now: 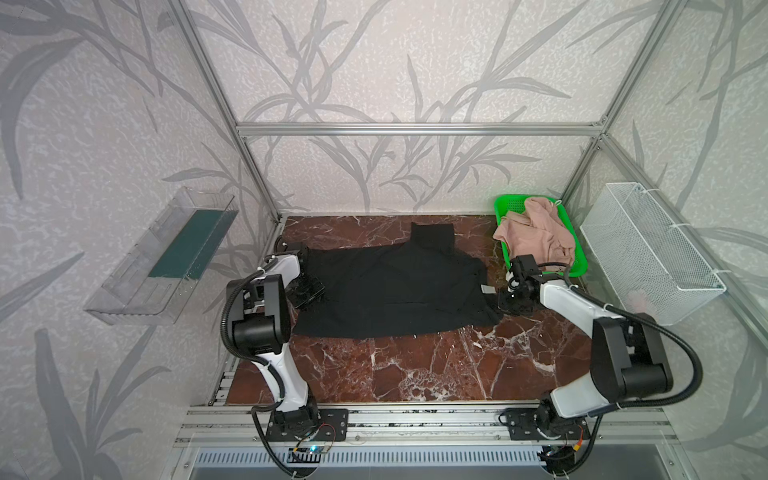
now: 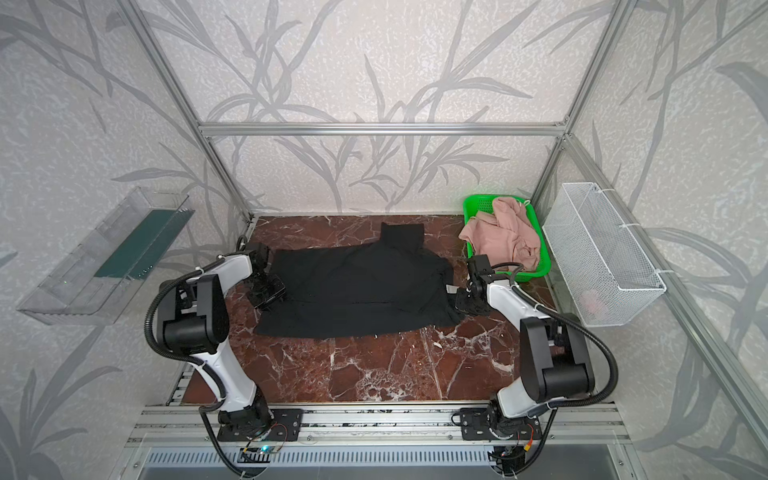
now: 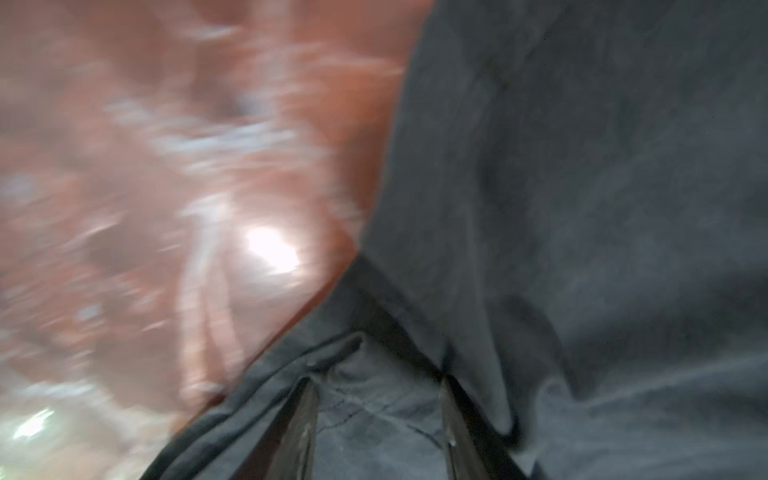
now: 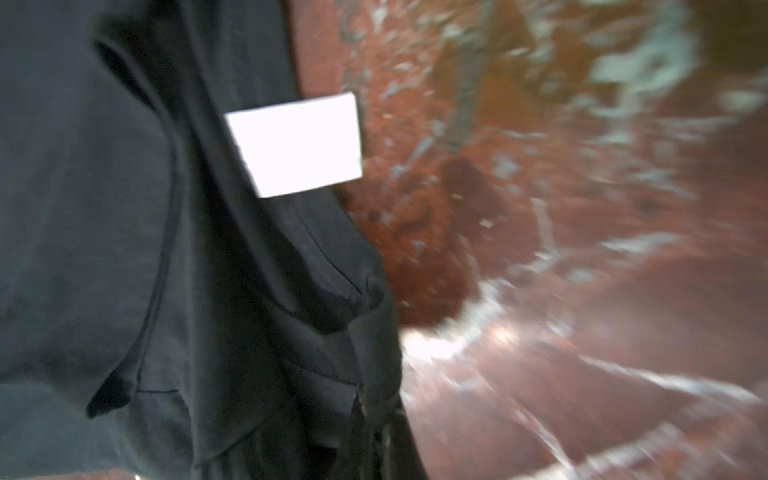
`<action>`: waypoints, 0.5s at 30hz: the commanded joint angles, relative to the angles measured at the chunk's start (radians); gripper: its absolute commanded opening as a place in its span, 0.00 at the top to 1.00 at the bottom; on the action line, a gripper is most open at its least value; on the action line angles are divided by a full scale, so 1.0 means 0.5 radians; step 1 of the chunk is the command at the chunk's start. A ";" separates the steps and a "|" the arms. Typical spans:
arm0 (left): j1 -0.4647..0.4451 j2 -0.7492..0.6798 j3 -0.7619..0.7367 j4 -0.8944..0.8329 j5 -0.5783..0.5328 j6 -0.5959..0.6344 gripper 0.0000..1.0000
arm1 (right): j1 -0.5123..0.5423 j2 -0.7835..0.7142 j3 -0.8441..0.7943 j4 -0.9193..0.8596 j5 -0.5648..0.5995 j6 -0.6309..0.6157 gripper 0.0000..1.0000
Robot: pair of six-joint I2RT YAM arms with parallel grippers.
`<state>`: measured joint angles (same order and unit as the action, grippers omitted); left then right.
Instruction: Fold and stack the mixed laundry pile
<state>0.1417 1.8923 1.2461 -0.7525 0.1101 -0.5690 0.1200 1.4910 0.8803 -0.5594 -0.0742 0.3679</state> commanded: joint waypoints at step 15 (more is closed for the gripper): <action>-0.136 -0.226 -0.020 -0.291 -0.466 0.073 0.39 | -0.010 -0.328 -0.215 -0.158 0.213 0.056 1.00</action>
<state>0.0685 1.8359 1.2793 -0.8005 -0.0490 -0.5167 0.1192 1.3334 0.7898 -0.6292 0.0288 0.3923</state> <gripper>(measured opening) 0.606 0.055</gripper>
